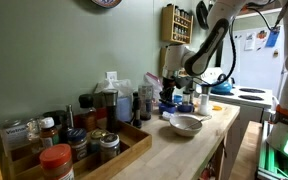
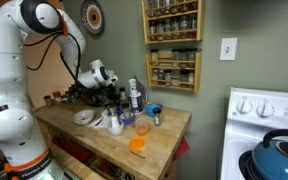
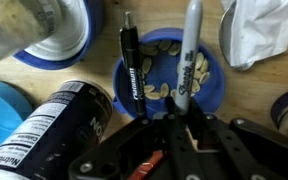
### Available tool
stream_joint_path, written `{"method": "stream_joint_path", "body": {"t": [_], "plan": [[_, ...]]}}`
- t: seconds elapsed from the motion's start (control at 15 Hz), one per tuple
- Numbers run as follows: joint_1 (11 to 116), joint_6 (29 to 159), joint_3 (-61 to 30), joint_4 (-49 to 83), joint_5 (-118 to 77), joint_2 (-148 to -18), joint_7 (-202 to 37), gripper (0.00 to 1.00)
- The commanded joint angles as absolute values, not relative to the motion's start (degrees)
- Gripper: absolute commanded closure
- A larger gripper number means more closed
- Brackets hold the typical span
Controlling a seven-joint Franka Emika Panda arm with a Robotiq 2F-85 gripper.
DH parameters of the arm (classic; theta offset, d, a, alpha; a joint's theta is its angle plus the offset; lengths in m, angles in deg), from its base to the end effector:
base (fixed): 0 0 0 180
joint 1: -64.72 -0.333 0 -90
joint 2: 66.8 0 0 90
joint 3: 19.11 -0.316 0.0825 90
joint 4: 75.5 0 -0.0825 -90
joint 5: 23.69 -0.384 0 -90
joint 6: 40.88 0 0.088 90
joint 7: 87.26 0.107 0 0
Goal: Remove the marker from the grey bowl and put it on the blue cup on the left side of the other blue up
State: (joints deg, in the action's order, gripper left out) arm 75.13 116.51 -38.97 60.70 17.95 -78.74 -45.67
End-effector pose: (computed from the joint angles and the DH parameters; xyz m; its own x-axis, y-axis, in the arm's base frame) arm 0.5038 0.1130 0.2540 0.9583 0.0956 0.2693 0.0511 -0.9845 0.1676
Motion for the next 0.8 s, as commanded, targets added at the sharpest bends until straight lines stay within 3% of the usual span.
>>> {"method": "stream_joint_path", "body": {"t": [0.0,0.2,0.27,0.33,0.53,0.6,0.73], "plan": [[73.27,115.37,-36.76,57.19,23.18,-83.09,-40.28,0.96],[72.64,114.71,-36.1,56.03,24.76,-84.8,-39.7,0.96],[72.75,114.69,-36.27,55.81,24.52,-84.74,-40.3,0.74],[72.89,114.9,-36.32,56.01,24.4,-84.23,-40.62,0.6],[75.45,115.84,-38.26,59.22,19.89,-79.7,-45.63,0.39],[69.38,116.46,-31.94,61.01,14.51,-77.06,-51.15,0.31],[69.97,118.77,-31.38,64.75,5.65,-72.65,-60.05,0.17]]}}
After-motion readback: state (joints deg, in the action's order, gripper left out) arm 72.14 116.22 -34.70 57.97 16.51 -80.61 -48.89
